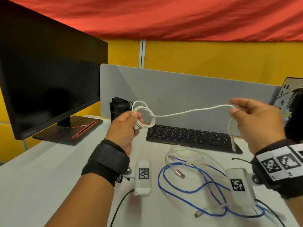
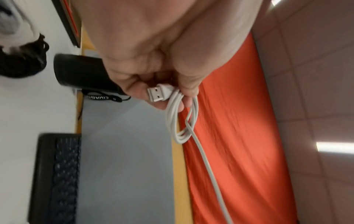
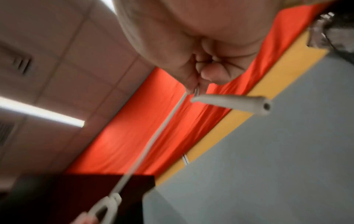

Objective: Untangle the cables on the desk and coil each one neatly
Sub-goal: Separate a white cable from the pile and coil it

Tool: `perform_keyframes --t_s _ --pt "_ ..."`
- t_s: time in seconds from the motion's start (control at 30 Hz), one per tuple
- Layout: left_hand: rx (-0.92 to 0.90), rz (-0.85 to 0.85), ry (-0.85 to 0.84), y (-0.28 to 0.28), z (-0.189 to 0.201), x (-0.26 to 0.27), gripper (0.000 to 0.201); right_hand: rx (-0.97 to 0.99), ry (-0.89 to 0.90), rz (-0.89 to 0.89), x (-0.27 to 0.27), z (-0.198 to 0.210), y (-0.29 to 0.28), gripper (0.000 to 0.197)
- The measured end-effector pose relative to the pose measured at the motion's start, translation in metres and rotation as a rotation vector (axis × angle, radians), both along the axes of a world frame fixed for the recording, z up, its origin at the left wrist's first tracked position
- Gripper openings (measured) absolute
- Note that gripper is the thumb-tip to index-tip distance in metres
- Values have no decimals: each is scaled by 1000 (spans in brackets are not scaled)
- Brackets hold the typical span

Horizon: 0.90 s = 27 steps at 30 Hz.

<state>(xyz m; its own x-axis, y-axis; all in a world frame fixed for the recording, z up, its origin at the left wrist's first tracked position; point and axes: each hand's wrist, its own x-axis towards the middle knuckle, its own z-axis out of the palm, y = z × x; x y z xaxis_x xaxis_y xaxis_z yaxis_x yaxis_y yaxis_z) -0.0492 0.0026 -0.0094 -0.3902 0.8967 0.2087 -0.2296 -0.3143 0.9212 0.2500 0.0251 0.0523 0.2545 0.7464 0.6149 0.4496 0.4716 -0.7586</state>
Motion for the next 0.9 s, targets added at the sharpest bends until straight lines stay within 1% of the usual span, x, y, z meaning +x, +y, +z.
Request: perform_keyframes --t_s 0.07,0.13,0.2,0.27,0.3,0.4,0.43,0.47,0.53,0.57,0.6,0.63,0.67,0.73,0.83,0.87,0.9 --pt "52 -116 -210 -1 4 3 24 -16 -217 -162 6 -5 9 15" --pt "108 -195 -389 -2 8 0 23 -54 -355 -240 11 -11 18 13" --pt "145 -205 -489 -2 11 -7 23 -119 -398 -264 17 -16 25 12" --pt "145 -196 -514 -4 13 -11 23 -180 -395 -277 24 -21 32 11" --pt "141 -201 -509 -5 13 -10 22 -198 -362 -278 27 -21 35 10" --pt "142 -252 -483 -6 11 -2 17 -280 -70 -176 27 -16 35 8" --pt "148 -271 -465 -6 10 1 20 -316 -33 -129 24 -14 33 7" --pt "150 -282 -444 -6 10 5 22 -351 -72 -91 22 -14 32 6" --pt "151 -292 -416 -7 9 12 19 -395 -282 -47 13 -15 27 11" --pt "154 -297 -411 -7 9 16 17 -373 -381 -27 5 -14 22 15" --pt "157 -303 -406 -7 9 19 16 -325 -411 23 -4 -12 16 16" --pt "162 -306 -401 -8 10 22 16 -270 -399 102 -12 -9 10 12" --pt "168 -308 -400 -9 11 23 16 -218 -351 193 -21 -5 4 7" --pt "182 -314 -415 -10 12 23 17 -133 -265 328 -40 5 -8 10" --pt "200 -327 -475 -13 15 21 20 7 -142 438 -60 19 -18 12" --pt "204 -333 -490 -13 15 21 21 11 -109 472 -65 22 -20 14" --pt "206 -339 -492 -13 15 22 20 -2 -124 476 -70 23 -22 19"
